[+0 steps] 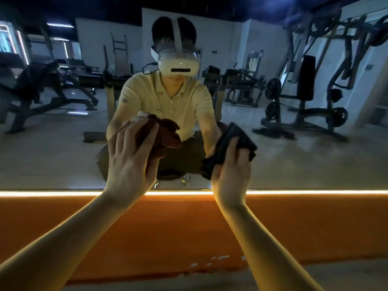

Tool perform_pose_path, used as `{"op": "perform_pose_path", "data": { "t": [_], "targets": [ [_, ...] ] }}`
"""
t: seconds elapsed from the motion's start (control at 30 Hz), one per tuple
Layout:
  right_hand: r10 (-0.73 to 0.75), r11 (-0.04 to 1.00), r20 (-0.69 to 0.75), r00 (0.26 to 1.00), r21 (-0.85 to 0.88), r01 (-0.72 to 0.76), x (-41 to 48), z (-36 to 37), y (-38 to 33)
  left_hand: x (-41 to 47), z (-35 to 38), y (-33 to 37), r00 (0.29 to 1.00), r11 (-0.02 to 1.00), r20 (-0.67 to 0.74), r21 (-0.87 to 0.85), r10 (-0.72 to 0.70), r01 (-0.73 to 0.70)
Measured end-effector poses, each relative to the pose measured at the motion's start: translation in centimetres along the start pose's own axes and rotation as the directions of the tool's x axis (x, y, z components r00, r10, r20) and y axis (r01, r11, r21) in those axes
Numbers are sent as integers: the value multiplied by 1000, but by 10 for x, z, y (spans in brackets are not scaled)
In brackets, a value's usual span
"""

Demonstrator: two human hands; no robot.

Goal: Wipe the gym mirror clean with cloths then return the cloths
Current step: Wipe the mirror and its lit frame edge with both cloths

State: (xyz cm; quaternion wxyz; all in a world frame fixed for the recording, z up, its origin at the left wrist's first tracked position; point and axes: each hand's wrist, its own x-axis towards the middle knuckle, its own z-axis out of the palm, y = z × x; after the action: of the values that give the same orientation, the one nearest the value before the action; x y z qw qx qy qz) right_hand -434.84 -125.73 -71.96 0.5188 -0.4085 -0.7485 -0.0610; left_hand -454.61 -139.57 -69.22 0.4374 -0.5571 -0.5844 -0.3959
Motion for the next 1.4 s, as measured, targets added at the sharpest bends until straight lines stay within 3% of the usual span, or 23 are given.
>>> {"op": "perform_pose_path", "data": {
  "t": [0.1,0.2,0.27,0.3,0.37,0.47,0.57,0.63,0.7,0.8,0.87,0.93,0.97,1.0,1.03,1.07,1.13,1.2,1.27,1.33,1.4],
  "targets": [
    [-341,939,46,939,59,339,-29,30,-62,-5,-25,-32,997,997,-32,45,-63,65],
    [-611,790,171,773,68,610,-68,54,-92,-12,-43,-62,992,987,-51,112,-112,117],
    [-726,670,246,642,49,740,-76,60,-89,-18,-48,-75,993,983,-27,139,-116,118],
    [-753,639,237,614,43,768,-72,59,-81,-22,-47,-79,994,984,-19,140,-106,107],
    [-729,676,166,664,24,736,-58,50,-55,-27,-41,-83,996,988,-30,121,-90,93],
    [-549,828,103,829,-64,557,-27,20,-5,-30,-30,-82,992,992,-85,77,-95,102],
    [-170,978,-24,985,-125,166,15,-15,10,-31,-20,-77,983,990,-121,34,-135,140],
    [66,993,-146,987,-89,-79,45,-26,-1,-32,-12,-71,974,983,-137,7,-181,184],
    [54,994,-205,977,-85,-72,58,-24,-23,-32,-5,-68,965,977,-155,-18,-212,211],
    [-184,981,-169,968,-96,169,35,3,-63,-34,-1,-72,965,977,-152,-22,-212,211],
    [-465,885,-28,885,-33,464,3,28,-91,-35,-2,-74,970,979,-135,-12,-202,202],
    [-745,651,191,640,-5,759,-27,46,-109,-36,-7,-78,978,984,-119,26,-172,176],
    [-810,531,286,512,-14,847,-36,51,-112,-36,-10,-80,982,985,-105,50,-159,165],
    [-834,451,343,433,-29,892,-38,53,-110,-35,-13,-82,985,985,-89,71,-149,156],
    [-845,420,345,409,-46,906,-36,51,-105,-34,-17,-83,987,985,-74,82,-145,151],
    [-849,440,296,438,-65,896,-31,46,-98,-33,-21,-82,988,986,-63,89,-139,144],
    [-796,585,129,591,-85,807,-12,32,-77,-32,-30,-80,992,987,-34,107,-119,122],
    [-614,787,-17,789,-94,610,13,14,-57,-30,-43,-78,995,986,21,135,-98,95],
    [-322,946,-106,941,-74,316,34,-5,-50,-27,-59,-76,994,985,73,155,-87,74],
    [-97,995,-153,983,-19,96,43,-14,-59,-23,-77,-73,989,983,111,166,-97,78],
    [-77,997,-145,986,9,79,40,-16,-76,-19,-94,-73,985,980,122,176,-118,96]
  ]
}}
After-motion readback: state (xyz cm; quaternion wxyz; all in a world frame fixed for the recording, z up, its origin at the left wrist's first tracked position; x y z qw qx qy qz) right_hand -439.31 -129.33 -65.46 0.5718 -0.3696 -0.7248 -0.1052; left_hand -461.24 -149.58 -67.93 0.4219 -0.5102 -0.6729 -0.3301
